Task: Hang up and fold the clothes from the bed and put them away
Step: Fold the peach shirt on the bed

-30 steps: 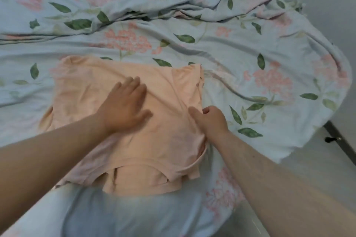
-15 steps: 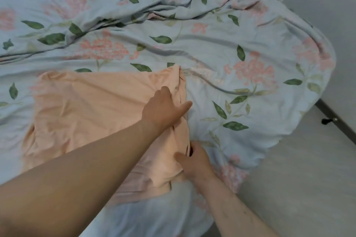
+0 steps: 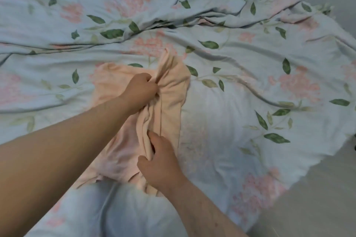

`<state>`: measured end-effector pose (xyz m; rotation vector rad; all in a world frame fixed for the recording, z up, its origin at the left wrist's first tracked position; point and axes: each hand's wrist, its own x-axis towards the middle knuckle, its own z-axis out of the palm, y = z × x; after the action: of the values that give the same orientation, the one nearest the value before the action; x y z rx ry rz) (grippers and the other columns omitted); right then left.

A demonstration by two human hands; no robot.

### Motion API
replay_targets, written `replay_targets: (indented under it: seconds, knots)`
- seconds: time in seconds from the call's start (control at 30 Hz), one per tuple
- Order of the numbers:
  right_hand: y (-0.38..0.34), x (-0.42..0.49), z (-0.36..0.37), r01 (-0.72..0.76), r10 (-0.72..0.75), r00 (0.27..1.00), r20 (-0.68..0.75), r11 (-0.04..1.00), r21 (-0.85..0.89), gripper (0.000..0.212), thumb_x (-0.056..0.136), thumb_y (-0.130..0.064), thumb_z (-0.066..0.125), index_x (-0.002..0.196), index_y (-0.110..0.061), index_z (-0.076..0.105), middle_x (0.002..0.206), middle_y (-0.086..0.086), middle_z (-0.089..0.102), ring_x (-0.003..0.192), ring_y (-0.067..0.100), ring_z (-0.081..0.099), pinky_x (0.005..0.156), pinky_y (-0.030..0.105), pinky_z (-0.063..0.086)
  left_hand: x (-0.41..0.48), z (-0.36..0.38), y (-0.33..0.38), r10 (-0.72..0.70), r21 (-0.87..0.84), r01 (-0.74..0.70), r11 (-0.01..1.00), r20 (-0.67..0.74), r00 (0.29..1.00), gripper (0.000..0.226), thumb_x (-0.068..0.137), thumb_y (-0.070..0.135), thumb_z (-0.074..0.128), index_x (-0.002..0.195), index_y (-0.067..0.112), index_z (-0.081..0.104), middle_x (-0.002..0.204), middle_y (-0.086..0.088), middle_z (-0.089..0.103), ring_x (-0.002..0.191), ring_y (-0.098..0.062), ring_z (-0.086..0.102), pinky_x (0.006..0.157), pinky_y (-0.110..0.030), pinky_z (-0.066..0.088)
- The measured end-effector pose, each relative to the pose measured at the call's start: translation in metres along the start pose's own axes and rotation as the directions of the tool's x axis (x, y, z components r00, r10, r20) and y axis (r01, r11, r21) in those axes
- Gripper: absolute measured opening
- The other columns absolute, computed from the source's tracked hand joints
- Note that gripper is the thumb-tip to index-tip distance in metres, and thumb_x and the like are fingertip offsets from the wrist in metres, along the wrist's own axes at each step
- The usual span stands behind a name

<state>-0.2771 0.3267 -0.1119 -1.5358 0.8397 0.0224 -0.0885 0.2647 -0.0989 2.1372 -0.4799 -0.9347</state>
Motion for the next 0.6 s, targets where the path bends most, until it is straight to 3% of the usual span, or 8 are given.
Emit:
replay_targets:
  seconds: [0.07,0.2,0.27,0.37,0.4,0.47,0.53,0.6]
  knots:
    - [-0.013,0.011,0.038,0.056,-0.053,0.997,0.054,0.997,-0.057,0.066,0.078,-0.019,0.056,0.141,-0.036,0.044,0.110,-0.021,0.047,0.104,-0.001,0.046,0.087,0.001,0.033,-0.002,-0.049,-0.028,-0.072,-0.088,0.063,0.994,-0.102,0.992,0.010,0.078,0.002,0.053,0.070,0.008,0.056,0.064,-0.005,0.057,0.050,-0.017,0.054,0.042,-0.019,0.037]
    - [-0.032,0.032,0.109,0.084,-0.062,0.990,0.131,0.982,-0.168,0.063,0.081,-0.022,0.054,0.141,-0.033,0.039,0.127,-0.003,0.051,0.117,0.017,0.048,0.100,0.028,0.042,-0.004,-0.115,-0.084,-0.129,-0.015,0.129,0.992,-0.188,0.974,0.019,0.082,0.003,0.048,0.096,-0.005,0.059,0.084,-0.017,0.061,0.068,-0.026,0.057,0.053,-0.028,0.044]
    - [-0.033,0.037,0.132,0.094,-0.067,0.986,0.151,0.980,-0.175,0.053,0.083,-0.019,0.057,0.135,-0.020,0.046,0.121,0.001,0.052,0.111,0.020,0.049,0.101,0.037,0.044,-0.008,-0.131,-0.108,-0.111,0.044,0.123,0.991,-0.212,0.971,0.025,0.087,0.007,0.049,0.109,0.002,0.061,0.095,-0.012,0.064,0.075,-0.022,0.059,0.059,-0.028,0.047]
    - [-0.030,0.031,0.139,0.066,-0.035,0.975,0.220,0.989,-0.134,0.047,0.088,-0.022,0.060,0.134,-0.018,0.052,0.109,-0.010,0.054,0.099,0.013,0.057,0.089,0.024,0.044,-0.029,-0.139,-0.132,-0.120,-0.025,0.118,0.993,-0.246,0.962,0.021,0.090,0.022,0.057,0.109,0.017,0.062,0.095,-0.002,0.060,0.082,-0.021,0.057,0.069,-0.031,0.048]
    - [-0.030,0.026,0.131,0.050,-0.028,0.982,0.186,0.992,-0.114,0.047,0.088,-0.025,0.061,0.135,-0.020,0.055,0.104,-0.014,0.059,0.094,0.004,0.060,0.086,0.016,0.043,-0.041,-0.138,-0.140,-0.134,-0.068,0.121,0.990,-0.239,0.962,0.015,0.087,0.031,0.060,0.094,0.019,0.060,0.085,-0.002,0.058,0.076,-0.020,0.054,0.065,-0.031,0.045]
    - [-0.024,0.015,0.108,0.042,-0.046,0.998,-0.042,0.996,-0.077,0.031,0.085,-0.029,0.059,0.115,-0.027,0.068,0.085,-0.022,0.064,0.082,-0.007,0.060,0.077,0.005,0.042,-0.070,-0.131,-0.155,-0.188,-0.091,0.176,0.980,-0.151,0.970,0.037,0.079,0.050,0.064,0.075,0.014,0.054,0.070,0.001,0.058,0.060,-0.017,0.054,0.049,-0.027,0.041]
    - [-0.014,0.006,0.078,-0.019,-0.008,0.949,-0.315,0.996,-0.083,0.018,0.083,-0.026,0.059,0.099,-0.029,0.068,0.080,-0.020,0.064,0.079,-0.004,0.061,0.071,0.006,0.042,-0.095,-0.119,-0.171,-0.236,-0.063,0.233,0.970,-0.056,0.970,0.037,0.076,0.051,0.074,0.084,0.018,0.062,0.075,0.005,0.068,0.057,-0.014,0.063,0.043,-0.026,0.044]
    - [-0.002,0.000,0.056,-0.183,0.124,0.897,-0.424,0.978,-0.101,0.018,0.085,-0.022,0.063,0.104,-0.023,0.064,0.090,-0.013,0.063,0.085,0.004,0.060,0.075,0.014,0.044,-0.111,-0.109,-0.182,-0.277,-0.030,0.276,0.961,-0.024,0.961,0.039,0.072,0.041,0.081,0.100,0.020,0.064,0.087,0.003,0.070,0.069,-0.018,0.068,0.052,-0.029,0.049]
